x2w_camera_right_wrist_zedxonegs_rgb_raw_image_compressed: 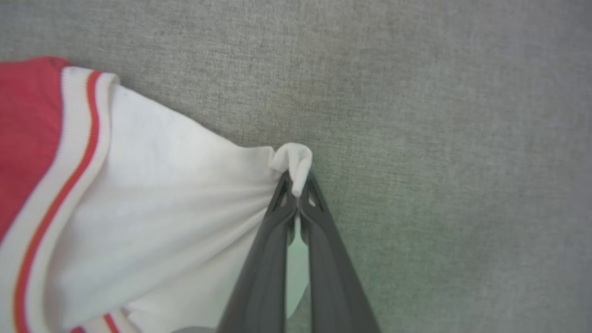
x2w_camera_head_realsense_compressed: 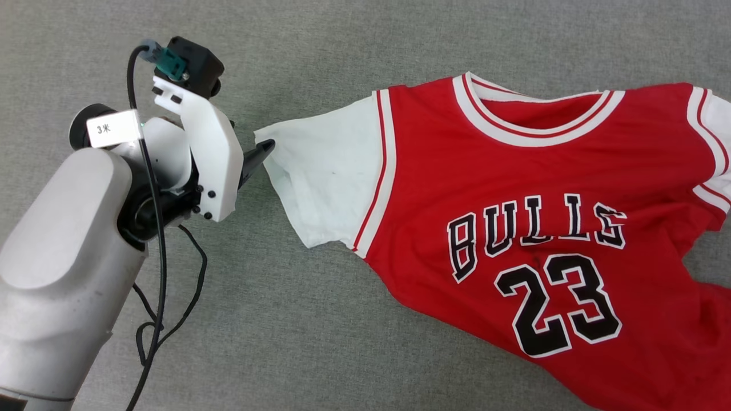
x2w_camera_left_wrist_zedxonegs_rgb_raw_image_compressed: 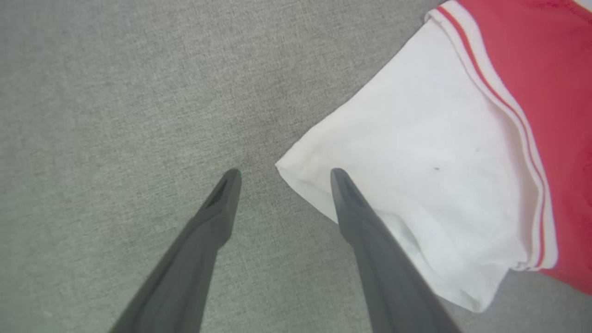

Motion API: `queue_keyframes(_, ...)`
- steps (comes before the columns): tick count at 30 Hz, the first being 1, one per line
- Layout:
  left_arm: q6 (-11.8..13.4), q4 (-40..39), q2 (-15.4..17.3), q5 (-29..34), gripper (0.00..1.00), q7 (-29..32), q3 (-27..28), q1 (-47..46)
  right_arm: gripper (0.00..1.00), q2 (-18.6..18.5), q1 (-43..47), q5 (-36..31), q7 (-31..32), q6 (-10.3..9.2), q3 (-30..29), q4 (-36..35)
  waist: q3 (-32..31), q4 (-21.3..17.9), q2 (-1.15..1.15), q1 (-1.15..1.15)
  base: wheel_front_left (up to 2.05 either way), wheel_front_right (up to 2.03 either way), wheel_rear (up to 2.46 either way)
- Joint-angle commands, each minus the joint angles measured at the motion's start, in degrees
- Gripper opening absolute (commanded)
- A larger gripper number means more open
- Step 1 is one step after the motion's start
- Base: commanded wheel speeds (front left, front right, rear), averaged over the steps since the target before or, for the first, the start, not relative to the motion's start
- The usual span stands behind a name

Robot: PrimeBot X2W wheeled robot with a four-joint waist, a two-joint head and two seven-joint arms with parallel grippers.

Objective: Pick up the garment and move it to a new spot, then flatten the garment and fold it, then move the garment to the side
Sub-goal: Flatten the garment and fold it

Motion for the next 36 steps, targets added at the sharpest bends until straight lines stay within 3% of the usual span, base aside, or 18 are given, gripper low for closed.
queue_keyframes(1,-0.06,1.33,-0.03,-0.97,1.0,0.5,-0.46,-1.38,0.0,0.85,-0.3,0.56,-0.24,-0.05,1.01,1.0,0.59,-0.47,0.0,0.0,0.0,0.0,0.0)
queue_keyframes(13,-0.11,8.99,-1.58,-5.9,1.0,3.44,-8.3,-3.53,0.0,-0.28,-2.55,1.43,-1.24,-0.06,3.75,2.15,2.51,-2.02,0.0,0.0,0.0,0.0,0.0)
queue_keyframes(14,-0.15,9.61,-1.77,-7.11,0.18,4.52,-9.28,-2.93,0.0,-0.37,-2.65,1.49,-1.38,-0.06,3.9,2.28,2.55,-2.08,0.0,0.0,0.0,0.0,0.0)
queue_keyframes(15,-0.17,10.17,-2.01,-8.43,0.0,5.65,-10.03,-2.41,0.0,-0.4,-2.67,1.55,-1.43,-0.06,4.03,2.43,2.56,-2.14,0.0,0.0,0.0,0.0,0.0)
queue_keyframes(19,-0.1,11.18,-1.56,-11.16,0.0,5.71,-11.16,-2.32,0.0,-0.52,-2.99,1.67,-1.93,-0.06,4.46,2.97,2.31,-2.17,0.0,0.0,0.0,0.0,0.0)
queue_keyframes(30,0.45,13.74,1.01,-6.53,0.0,-11.36,-7.62,-6.24,0.0,-1.0,-3.41,2.3,-7.24,-0.06,5.42,3.81,-2.9,-1.69,0.0,0.0,0.0,0.0,0.0)
queue_keyframes(36,2.5,13.98,2.49,-2.79,0.0,-20.42,-6.41,-5.56,0.0,-2.25,-3.14,3.43,-13.6,-0.07,6.21,3.6,-8.32,-1.54,0.0,0.0,0.0,0.0,0.0)
